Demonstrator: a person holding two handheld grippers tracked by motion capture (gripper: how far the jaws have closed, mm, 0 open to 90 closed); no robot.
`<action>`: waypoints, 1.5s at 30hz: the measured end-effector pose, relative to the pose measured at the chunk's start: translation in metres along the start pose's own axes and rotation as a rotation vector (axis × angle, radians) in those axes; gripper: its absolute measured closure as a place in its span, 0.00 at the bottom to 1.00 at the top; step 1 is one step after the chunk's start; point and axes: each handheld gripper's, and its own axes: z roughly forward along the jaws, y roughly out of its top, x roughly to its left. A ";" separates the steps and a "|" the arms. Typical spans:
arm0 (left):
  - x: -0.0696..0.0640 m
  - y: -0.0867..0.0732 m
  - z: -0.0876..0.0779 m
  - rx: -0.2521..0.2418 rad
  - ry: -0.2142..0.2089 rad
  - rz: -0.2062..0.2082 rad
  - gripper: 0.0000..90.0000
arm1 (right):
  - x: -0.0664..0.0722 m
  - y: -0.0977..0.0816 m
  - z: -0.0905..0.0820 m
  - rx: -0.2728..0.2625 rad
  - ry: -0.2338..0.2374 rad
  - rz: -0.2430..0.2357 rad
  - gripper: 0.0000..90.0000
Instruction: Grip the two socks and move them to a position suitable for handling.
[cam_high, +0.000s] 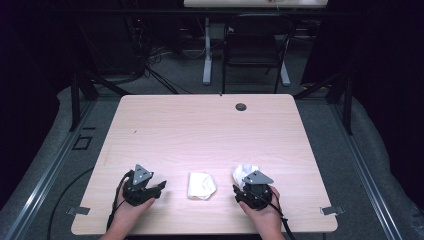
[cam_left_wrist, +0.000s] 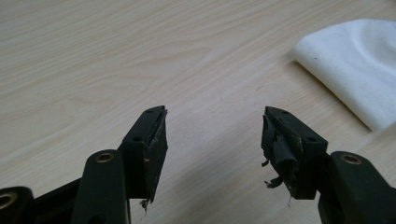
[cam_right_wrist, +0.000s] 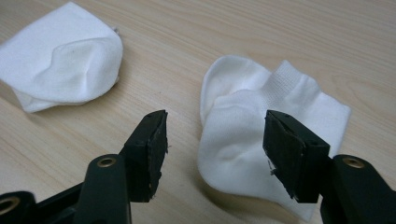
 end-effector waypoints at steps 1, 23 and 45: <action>-0.002 0.000 0.000 0.003 -0.002 0.006 0.45 | 0.001 0.000 0.001 0.006 -0.003 -0.003 0.44; -0.010 0.002 0.001 0.002 -0.036 0.020 0.51 | 0.015 0.003 0.002 -0.024 -0.008 -0.043 0.42; -0.083 0.045 0.038 0.006 -0.178 0.089 0.66 | 0.015 0.008 -0.005 -0.040 0.018 -0.056 0.56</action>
